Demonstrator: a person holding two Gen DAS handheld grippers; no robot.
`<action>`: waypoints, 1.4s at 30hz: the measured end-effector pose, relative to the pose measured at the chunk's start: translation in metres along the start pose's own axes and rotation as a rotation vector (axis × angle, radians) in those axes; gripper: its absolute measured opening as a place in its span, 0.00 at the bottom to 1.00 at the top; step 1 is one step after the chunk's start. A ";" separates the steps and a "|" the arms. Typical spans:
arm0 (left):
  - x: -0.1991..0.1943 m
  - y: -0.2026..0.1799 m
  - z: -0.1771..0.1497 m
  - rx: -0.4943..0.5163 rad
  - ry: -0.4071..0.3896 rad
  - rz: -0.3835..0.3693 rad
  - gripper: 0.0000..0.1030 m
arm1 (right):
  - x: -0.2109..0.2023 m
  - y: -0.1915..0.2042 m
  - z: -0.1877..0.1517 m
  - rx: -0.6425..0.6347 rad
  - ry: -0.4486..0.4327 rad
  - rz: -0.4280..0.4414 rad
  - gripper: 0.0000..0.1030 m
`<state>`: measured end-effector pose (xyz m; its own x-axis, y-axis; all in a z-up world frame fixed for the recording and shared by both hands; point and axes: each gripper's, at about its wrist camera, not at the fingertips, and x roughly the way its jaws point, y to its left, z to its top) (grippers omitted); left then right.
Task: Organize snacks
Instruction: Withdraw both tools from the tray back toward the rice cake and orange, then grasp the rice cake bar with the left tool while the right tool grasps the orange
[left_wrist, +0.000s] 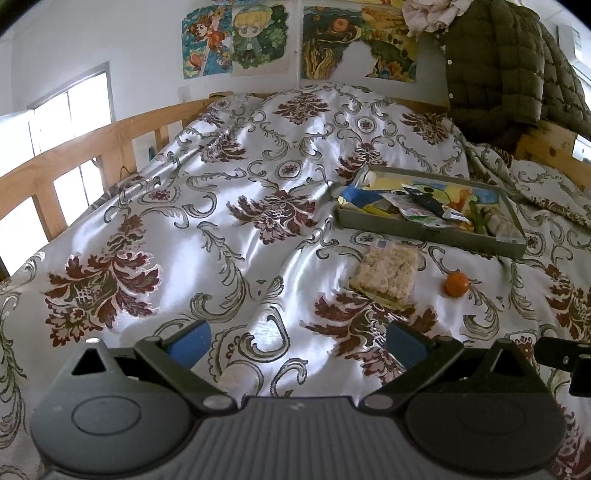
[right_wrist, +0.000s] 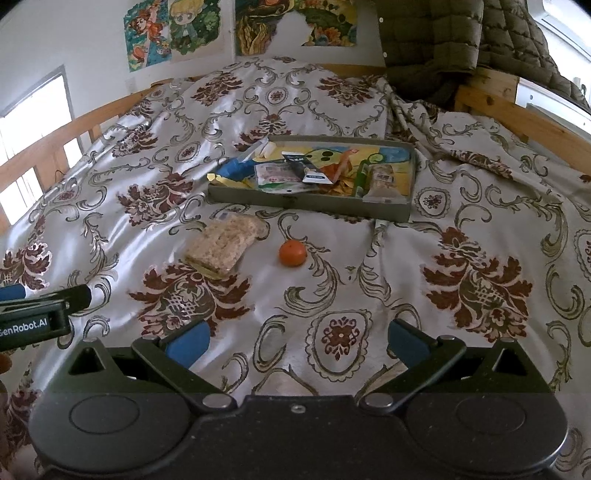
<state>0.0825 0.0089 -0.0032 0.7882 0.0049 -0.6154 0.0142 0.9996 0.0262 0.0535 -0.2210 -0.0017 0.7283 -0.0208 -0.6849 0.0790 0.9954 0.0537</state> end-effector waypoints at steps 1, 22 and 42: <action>0.000 0.000 0.000 0.000 0.000 0.000 1.00 | 0.000 0.000 0.000 0.000 0.000 0.000 0.99; 0.004 0.000 0.000 -0.013 0.000 0.003 1.00 | 0.001 0.002 0.001 -0.002 -0.001 0.001 0.99; 0.058 -0.022 0.033 0.162 -0.031 -0.055 1.00 | 0.045 -0.012 0.026 -0.073 -0.050 -0.015 0.99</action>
<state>0.1485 -0.0137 -0.0136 0.8022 -0.0534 -0.5947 0.1549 0.9805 0.1209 0.1031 -0.2362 -0.0138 0.7609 -0.0382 -0.6477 0.0412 0.9991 -0.0105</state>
